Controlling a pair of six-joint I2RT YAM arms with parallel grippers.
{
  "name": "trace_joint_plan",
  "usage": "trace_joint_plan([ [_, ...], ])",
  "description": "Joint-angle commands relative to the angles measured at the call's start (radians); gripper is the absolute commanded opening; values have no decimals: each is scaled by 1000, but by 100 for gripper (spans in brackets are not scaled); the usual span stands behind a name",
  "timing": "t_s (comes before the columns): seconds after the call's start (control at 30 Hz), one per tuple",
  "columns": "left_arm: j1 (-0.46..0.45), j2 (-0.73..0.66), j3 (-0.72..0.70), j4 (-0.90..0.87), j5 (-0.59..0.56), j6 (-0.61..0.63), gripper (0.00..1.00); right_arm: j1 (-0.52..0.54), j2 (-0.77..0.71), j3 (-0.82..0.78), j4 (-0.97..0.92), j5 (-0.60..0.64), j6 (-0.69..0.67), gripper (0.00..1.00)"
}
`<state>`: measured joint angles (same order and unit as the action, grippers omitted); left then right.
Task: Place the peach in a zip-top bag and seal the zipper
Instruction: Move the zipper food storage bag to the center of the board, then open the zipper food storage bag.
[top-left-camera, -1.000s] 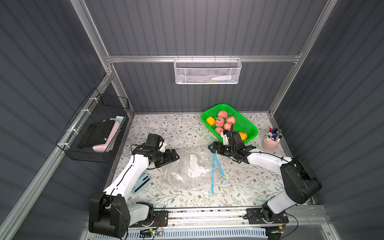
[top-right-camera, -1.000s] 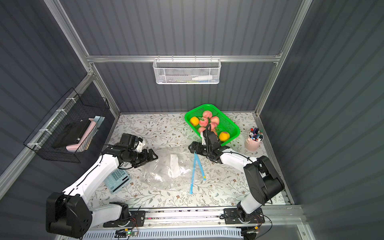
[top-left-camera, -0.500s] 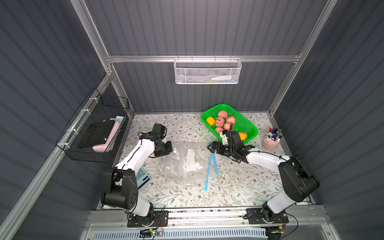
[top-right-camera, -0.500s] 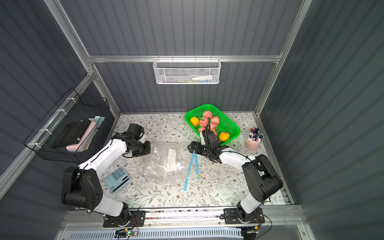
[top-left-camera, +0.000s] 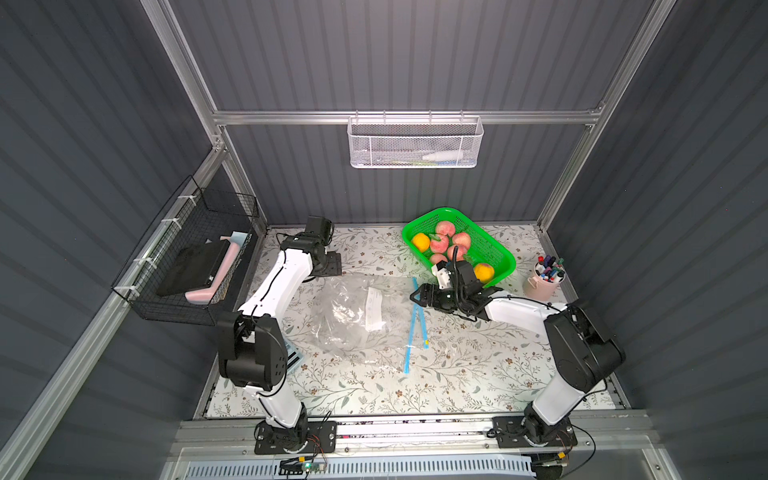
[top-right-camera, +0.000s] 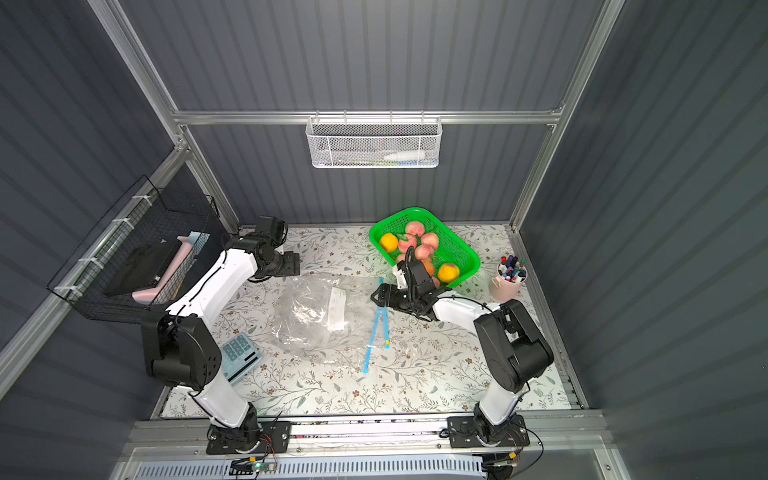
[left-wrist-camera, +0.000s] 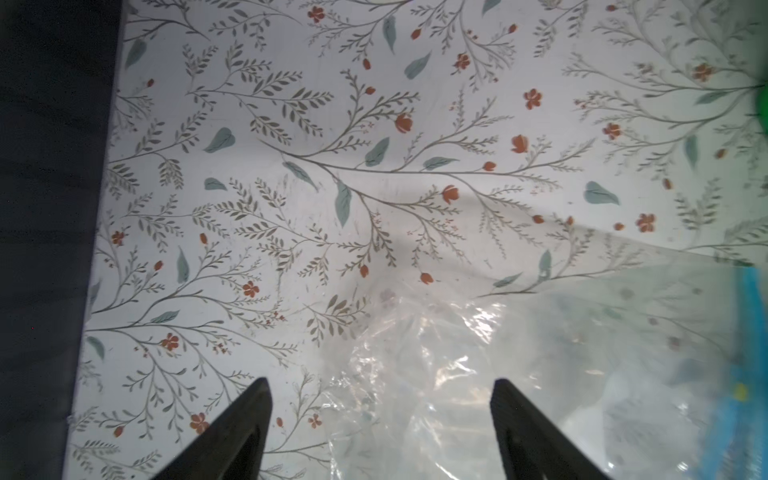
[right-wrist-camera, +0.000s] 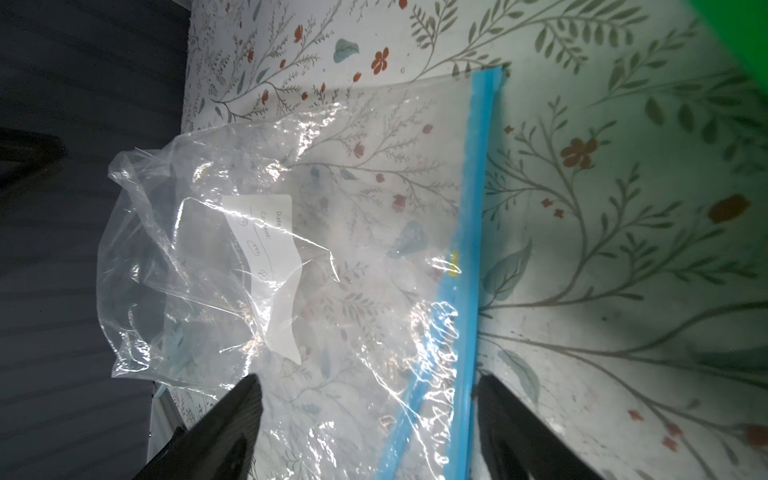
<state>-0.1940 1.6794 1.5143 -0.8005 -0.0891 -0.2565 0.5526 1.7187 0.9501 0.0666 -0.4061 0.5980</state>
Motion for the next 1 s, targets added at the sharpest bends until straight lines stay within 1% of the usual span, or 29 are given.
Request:
trace_joint_plan([
  [0.0, -4, -109, -74, 117, 282, -80, 87, 4, 28, 20, -21, -2, 36, 81],
  [0.03, -7, -125, -109, 143, 349, -111, 87, 3, 37, 23, -21, -1, 37, 81],
  [0.1, -28, -142, -179, 203, 423, -173, 87, 4, 55, 31, -22, -7, 36, 80],
  [0.17, -66, -138, -216, 222, 434, -213, 86, 4, 71, 36, -23, -15, 36, 78],
  [0.3, -140, -101, -284, 259, 423, -265, 85, 5, 88, 41, -15, -32, 37, 74],
  [0.47, -180, -32, -367, 326, 420, -323, 82, 6, 106, 57, -18, -52, 30, 73],
  [0.57, -186, 11, -391, 345, 416, -332, 81, 4, 114, 61, -15, -75, 29, 72],
  [0.63, -186, 36, -401, 346, 393, -330, 80, 4, 114, 61, -6, -93, 31, 71],
  [0.9, -186, 118, -410, 314, 311, -283, 74, 5, 126, 79, 8, -174, 22, 70],
  [0.97, -186, 135, -407, 299, 295, -271, 72, 5, 137, 88, -3, -171, 22, 70],
])
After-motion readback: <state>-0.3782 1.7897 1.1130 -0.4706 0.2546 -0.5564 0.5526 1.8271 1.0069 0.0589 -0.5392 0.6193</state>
